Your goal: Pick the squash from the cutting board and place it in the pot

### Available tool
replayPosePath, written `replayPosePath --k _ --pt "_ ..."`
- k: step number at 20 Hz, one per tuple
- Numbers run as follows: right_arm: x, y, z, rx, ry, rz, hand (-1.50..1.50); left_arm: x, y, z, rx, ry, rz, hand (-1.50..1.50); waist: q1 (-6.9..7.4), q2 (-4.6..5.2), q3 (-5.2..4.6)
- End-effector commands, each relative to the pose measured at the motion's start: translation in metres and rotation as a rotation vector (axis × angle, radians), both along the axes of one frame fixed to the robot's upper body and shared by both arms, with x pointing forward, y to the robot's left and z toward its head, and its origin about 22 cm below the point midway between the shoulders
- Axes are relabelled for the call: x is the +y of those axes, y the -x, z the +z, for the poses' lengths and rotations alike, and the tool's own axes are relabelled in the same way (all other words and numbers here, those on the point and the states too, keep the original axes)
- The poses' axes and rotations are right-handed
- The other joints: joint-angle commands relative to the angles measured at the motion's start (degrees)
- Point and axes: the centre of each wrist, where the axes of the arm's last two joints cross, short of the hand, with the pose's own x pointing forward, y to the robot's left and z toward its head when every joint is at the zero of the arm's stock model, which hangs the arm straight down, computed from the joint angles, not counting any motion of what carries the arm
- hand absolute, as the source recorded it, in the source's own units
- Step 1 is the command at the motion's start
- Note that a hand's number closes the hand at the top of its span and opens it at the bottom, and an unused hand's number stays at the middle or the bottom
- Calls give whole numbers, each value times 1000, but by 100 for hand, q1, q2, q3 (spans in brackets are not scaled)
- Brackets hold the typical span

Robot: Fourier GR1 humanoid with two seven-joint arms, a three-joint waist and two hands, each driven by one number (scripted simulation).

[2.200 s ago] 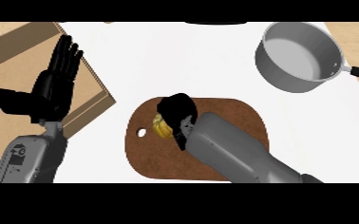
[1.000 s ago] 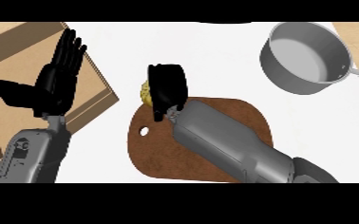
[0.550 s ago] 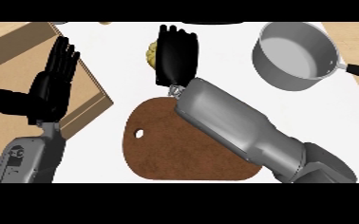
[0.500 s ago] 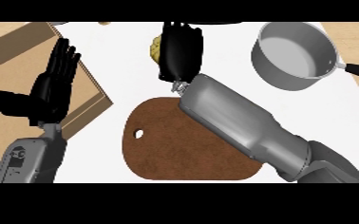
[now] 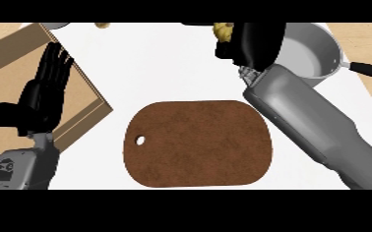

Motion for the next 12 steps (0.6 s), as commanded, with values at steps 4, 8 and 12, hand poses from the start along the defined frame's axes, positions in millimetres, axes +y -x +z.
replayPosePath --k 4,8,12 --pt "-103 14 12 60 -41 -190 150 -1 1 -1 -1 -11 -12 0 9 46 -2" --pt "-158 35 -1 47 -71 -216 150 0 3 1 -4 -10 -13 0 65 57 -1" --pt "-217 41 -17 25 -99 -238 150 7 0 2 -22 8 -29 0 144 91 -1"
